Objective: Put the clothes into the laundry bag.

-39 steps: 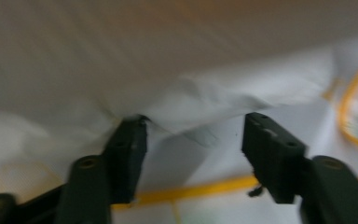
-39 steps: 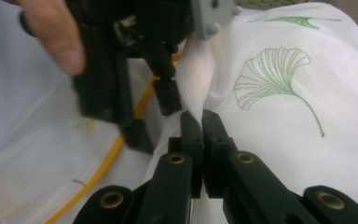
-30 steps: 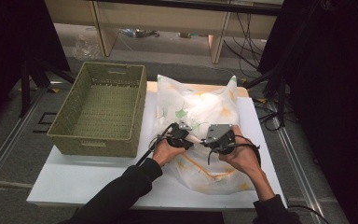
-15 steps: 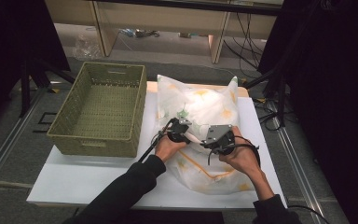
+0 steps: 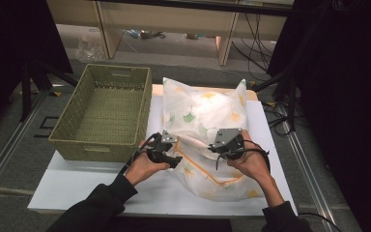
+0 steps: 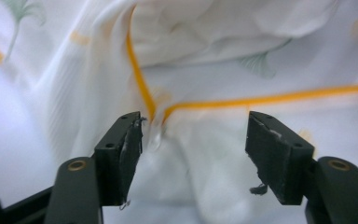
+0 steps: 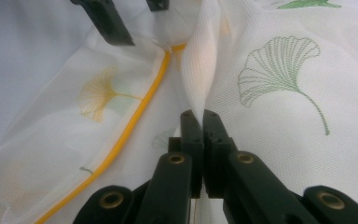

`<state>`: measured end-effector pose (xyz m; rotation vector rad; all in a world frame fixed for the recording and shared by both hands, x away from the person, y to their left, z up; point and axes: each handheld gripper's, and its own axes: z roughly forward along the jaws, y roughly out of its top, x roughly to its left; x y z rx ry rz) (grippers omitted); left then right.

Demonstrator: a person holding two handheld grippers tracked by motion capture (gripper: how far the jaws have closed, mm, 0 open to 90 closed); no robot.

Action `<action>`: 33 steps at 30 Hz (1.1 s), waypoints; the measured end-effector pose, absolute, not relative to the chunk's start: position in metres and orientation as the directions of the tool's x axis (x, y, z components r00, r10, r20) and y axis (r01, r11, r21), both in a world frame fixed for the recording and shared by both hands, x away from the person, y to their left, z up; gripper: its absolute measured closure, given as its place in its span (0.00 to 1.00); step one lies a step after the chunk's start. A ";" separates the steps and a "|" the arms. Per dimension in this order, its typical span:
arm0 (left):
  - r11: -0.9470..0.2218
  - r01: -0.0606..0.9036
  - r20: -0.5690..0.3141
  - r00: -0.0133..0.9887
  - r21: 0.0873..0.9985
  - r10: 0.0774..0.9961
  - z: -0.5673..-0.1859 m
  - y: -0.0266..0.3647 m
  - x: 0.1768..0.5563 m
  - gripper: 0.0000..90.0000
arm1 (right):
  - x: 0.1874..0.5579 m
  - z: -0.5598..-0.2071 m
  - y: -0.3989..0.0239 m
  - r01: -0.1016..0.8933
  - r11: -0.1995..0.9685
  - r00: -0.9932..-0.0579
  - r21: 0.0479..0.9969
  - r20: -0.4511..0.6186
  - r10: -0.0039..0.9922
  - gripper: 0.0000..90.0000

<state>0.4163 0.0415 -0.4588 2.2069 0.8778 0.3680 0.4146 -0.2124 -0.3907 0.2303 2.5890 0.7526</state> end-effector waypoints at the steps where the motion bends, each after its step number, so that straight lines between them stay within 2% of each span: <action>1: -0.515 0.484 0.009 0.723 0.707 0.691 -0.461 0.044 0.415 0.40 | 0.414 -0.391 -0.213 0.044 0.839 -0.896 0.542 -0.349 0.273 1.00; 4: -0.495 0.546 -0.057 0.709 0.676 0.703 -0.468 0.047 0.417 0.38 | 0.417 -0.391 -0.214 0.021 0.842 -0.889 0.539 -0.375 0.262 1.00; 8: -0.503 0.559 -0.100 0.728 0.659 0.678 -0.478 0.044 0.423 0.40 | 0.416 -0.390 -0.214 0.027 0.842 -0.890 0.539 -0.371 0.266 1.00; 11: -0.528 0.528 -0.049 0.736 0.665 0.675 -0.483 0.042 0.427 0.42 | 0.417 -0.390 -0.214 0.029 0.839 -0.892 0.544 -0.364 0.268 1.00; 13: -0.536 0.523 -0.059 0.750 0.663 0.659 -0.485 0.042 0.428 0.53 | 0.418 -0.391 -0.214 0.021 0.843 -0.891 0.538 -0.373 0.260 1.00; 17: -0.611 0.447 0.019 0.797 0.653 0.603 -0.482 0.045 0.423 0.88 | 0.416 -0.392 -0.214 0.038 0.838 -0.895 0.544 -0.355 0.271 1.00; 19: -0.615 0.440 0.011 0.808 0.655 0.589 -0.482 0.048 0.420 0.97 | 0.418 -0.392 -0.214 0.036 0.839 -0.893 0.543 -0.359 0.271 1.00; 33: -0.601 0.429 -0.021 0.824 0.675 0.566 -0.470 0.094 0.371 0.99 | 0.418 -0.408 -0.208 0.058 0.859 -0.916 0.509 -0.315 0.249 1.00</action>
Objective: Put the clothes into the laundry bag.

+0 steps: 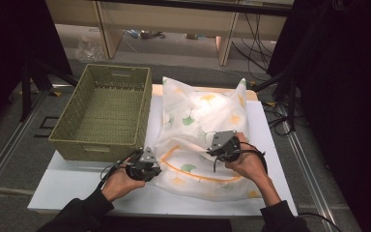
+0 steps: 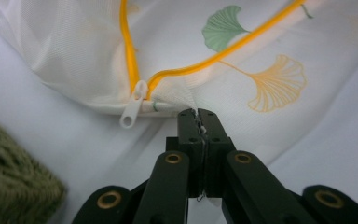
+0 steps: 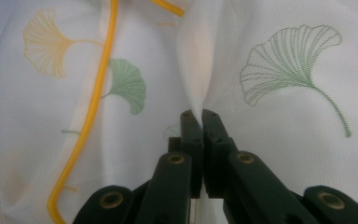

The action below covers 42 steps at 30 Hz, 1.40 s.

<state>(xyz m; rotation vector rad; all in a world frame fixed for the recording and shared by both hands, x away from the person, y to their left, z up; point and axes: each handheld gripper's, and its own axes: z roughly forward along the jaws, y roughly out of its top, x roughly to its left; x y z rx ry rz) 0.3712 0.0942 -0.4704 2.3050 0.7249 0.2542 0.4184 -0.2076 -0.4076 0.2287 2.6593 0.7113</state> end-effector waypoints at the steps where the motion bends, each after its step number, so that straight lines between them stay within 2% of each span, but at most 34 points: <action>1: -0.596 0.429 -0.026 0.825 0.679 0.565 -0.470 0.097 0.368 0.99 | 0.419 -0.410 -0.207 0.054 0.862 -0.913 0.504 -0.324 0.247 1.00; 7: -0.581 0.436 -0.035 0.819 0.687 0.573 -0.469 0.109 0.356 0.99 | 0.419 -0.428 -0.203 0.067 0.882 -0.938 0.467 -0.272 0.215 1.00; 10: -0.604 0.417 -0.010 0.828 0.679 0.561 -0.470 0.111 0.353 0.99 | 0.421 -0.437 -0.203 0.080 0.890 -0.951 0.450 -0.234 0.203 1.00; 14: -0.592 0.434 -0.033 0.824 0.679 0.566 -0.470 0.112 0.352 0.98 | 0.425 -0.454 -0.202 0.123 0.907 -0.958 0.402 -0.191 0.214 1.00; 17: -0.600 0.427 -0.024 0.827 0.677 0.562 -0.470 0.111 0.352 0.98 | 0.430 -0.458 -0.205 0.145 0.903 -0.956 0.405 -0.179 0.233 1.00; 19: -0.595 0.437 -0.033 0.823 0.675 0.567 -0.471 0.109 0.350 0.98 | 0.434 -0.460 -0.207 0.149 0.896 -0.944 0.417 -0.210 0.255 1.00; 38: -0.611 0.417 -0.041 0.845 0.673 0.533 -0.472 0.098 0.347 0.98 | 0.479 -0.466 -0.228 0.275 0.829 -0.856 0.487 -0.268 0.441 1.00; 39: -0.611 0.413 -0.036 0.846 0.675 0.531 -0.472 0.097 0.348 0.98 | 0.485 -0.466 -0.229 0.244 0.835 -0.859 0.493 -0.289 0.422 1.00; 40: -0.616 0.410 -0.031 0.847 0.673 0.530 -0.472 0.095 0.349 0.98 | 0.485 -0.466 -0.229 0.293 0.817 -0.844 0.497 -0.266 0.465 1.00; 42: -0.621 0.402 -0.028 0.852 0.673 0.522 -0.472 0.091 0.350 0.98 | 0.491 -0.466 -0.229 0.296 0.816 -0.838 0.496 -0.274 0.471 1.00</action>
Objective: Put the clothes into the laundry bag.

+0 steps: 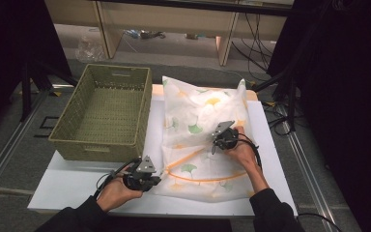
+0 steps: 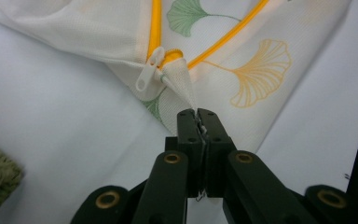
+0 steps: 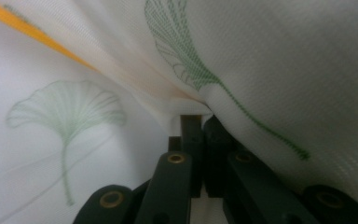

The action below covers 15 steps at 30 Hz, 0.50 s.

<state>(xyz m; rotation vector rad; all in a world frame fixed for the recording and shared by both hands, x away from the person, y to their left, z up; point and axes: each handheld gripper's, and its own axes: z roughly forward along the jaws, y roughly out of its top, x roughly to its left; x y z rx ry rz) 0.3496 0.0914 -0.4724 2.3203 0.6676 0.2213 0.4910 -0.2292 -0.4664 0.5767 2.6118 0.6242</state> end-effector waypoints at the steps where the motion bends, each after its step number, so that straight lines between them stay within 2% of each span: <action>1: -0.626 0.398 -0.026 0.856 0.670 0.516 -0.473 0.090 0.350 0.98 | 0.493 -0.466 -0.229 0.291 0.818 -0.835 0.497 -0.285 0.470 1.00; 6: -0.627 0.405 -0.023 0.850 0.666 0.526 -0.474 0.093 0.350 0.98 | 0.491 -0.463 -0.224 0.266 0.827 -0.846 0.495 -0.292 0.447 1.00; 10: -0.630 0.409 -0.020 0.848 0.660 0.530 -0.474 0.099 0.350 0.97 | 0.477 -0.457 -0.215 0.242 0.841 -0.860 0.483 -0.294 0.416 1.00; 13: -0.633 0.409 -0.009 0.844 0.657 0.536 -0.473 0.103 0.350 0.97 | 0.463 -0.448 -0.209 0.186 0.855 -0.872 0.485 -0.319 0.371 1.00; 15: -0.627 0.416 -0.019 0.842 0.659 0.539 -0.473 0.104 0.350 0.97 | 0.450 -0.443 -0.208 0.194 0.846 -0.871 0.496 -0.310 0.381 1.00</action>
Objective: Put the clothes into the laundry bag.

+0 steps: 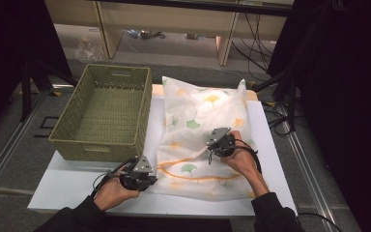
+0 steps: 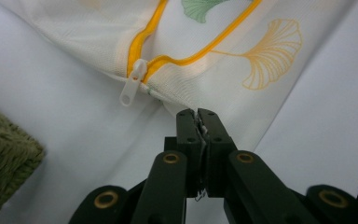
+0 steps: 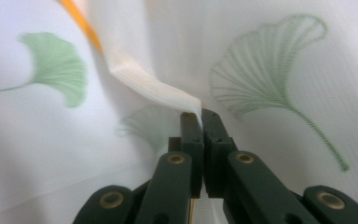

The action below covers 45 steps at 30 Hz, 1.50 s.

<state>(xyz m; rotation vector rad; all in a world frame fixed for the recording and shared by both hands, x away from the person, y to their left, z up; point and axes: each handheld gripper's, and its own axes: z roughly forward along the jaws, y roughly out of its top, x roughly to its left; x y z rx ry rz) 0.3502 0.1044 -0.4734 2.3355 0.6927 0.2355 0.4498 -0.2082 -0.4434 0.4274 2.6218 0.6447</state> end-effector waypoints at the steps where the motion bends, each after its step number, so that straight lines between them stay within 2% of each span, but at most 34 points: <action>1: -0.628 0.416 -0.012 0.839 0.657 0.543 -0.474 0.106 0.351 0.97 | 0.444 -0.441 -0.208 0.185 0.848 -0.873 0.497 -0.314 0.374 1.00; 3: -0.618 0.426 -0.021 0.834 0.661 0.552 -0.473 0.106 0.350 0.98 | 0.437 -0.439 -0.208 0.177 0.850 -0.880 0.497 -0.306 0.363 1.00; 4: -0.618 0.427 -0.021 0.833 0.661 0.553 -0.473 0.107 0.350 0.98 | 0.435 -0.438 -0.207 0.139 0.858 -0.893 0.494 -0.312 0.324 1.00; 9: -0.622 0.429 -0.025 0.835 0.655 0.550 -0.474 0.107 0.350 0.98 | 0.422 -0.434 -0.206 0.141 0.862 -0.896 0.487 -0.307 0.320 1.00; 10: -0.623 0.424 -0.018 0.835 0.657 0.549 -0.475 0.108 0.351 0.98 | 0.420 -0.434 -0.206 0.102 0.865 -0.902 0.491 -0.320 0.288 1.00; 11: -0.634 0.417 -0.008 0.839 0.651 0.544 -0.474 0.109 0.351 0.98 | 0.416 -0.433 -0.206 0.142 0.860 -0.900 0.491 -0.297 0.319 1.00; 14: -0.626 0.419 -0.017 0.839 0.658 0.544 -0.475 0.107 0.349 0.97 | 0.410 -0.435 -0.210 0.129 0.865 -0.905 0.485 -0.300 0.303 1.00; 15: -0.622 0.423 -0.021 0.837 0.659 0.546 -0.476 0.106 0.349 0.97 | 0.406 -0.436 -0.211 0.155 0.860 -0.901 0.486 -0.287 0.325 1.00; 16: -0.629 0.421 -0.022 0.841 0.654 0.541 -0.475 0.106 0.348 0.97 | 0.406 -0.436 -0.212 0.129 0.866 -0.908 0.482 -0.295 0.299 1.00; 19: -0.631 0.414 -0.017 0.844 0.656 0.536 -0.473 0.106 0.348 0.97 | 0.398 -0.436 -0.212 0.139 0.866 -0.915 0.481 -0.273 0.298 1.00; 20: -0.622 0.421 -0.026 0.841 0.660 0.541 -0.472 0.107 0.348 0.97 | 0.396 -0.438 -0.210 0.112 0.876 -0.925 0.468 -0.273 0.264 1.00; 26: -0.605 0.432 -0.056 0.841 0.669 0.538 -0.470 0.109 0.348 0.97 | 0.392 -0.452 -0.204 0.112 0.894 -0.947 0.433 -0.225 0.228 1.00; 33: -0.633 0.422 -0.051 0.854 0.649 0.517 -0.471 0.108 0.348 0.98 | 0.393 -0.450 -0.208 0.136 0.873 -0.933 0.468 -0.235 0.272 1.00; 35: -0.623 0.444 -0.076 0.847 0.644 0.526 -0.471 0.107 0.346 0.98 | 0.393 -0.450 -0.209 0.139 0.872 -0.933 0.470 -0.234 0.275 1.00; 37: -0.673 0.408 -0.058 0.876 0.617 0.478 -0.471 0.109 0.347 0.98 | 0.394 -0.451 -0.211 0.143 0.862 -0.931 0.486 -0.231 0.284 0.99; 39: -0.688 0.401 -0.046 0.880 0.604 0.472 -0.471 0.108 0.344 0.98 | 0.396 -0.452 -0.213 0.151 0.851 -0.932 0.503 -0.215 0.292 0.98; 44: -0.682 0.392 -0.046 0.883 0.618 0.467 -0.471 0.109 0.339 0.98 | 0.395 -0.451 -0.212 0.164 0.851 -0.930 0.499 -0.210 0.302 0.91; 45: -0.642 0.420 -0.064 0.863 0.642 0.501 -0.472 0.107 0.337 0.98 | 0.395 -0.451 -0.211 0.169 0.846 -0.927 0.506 -0.210 0.311 0.89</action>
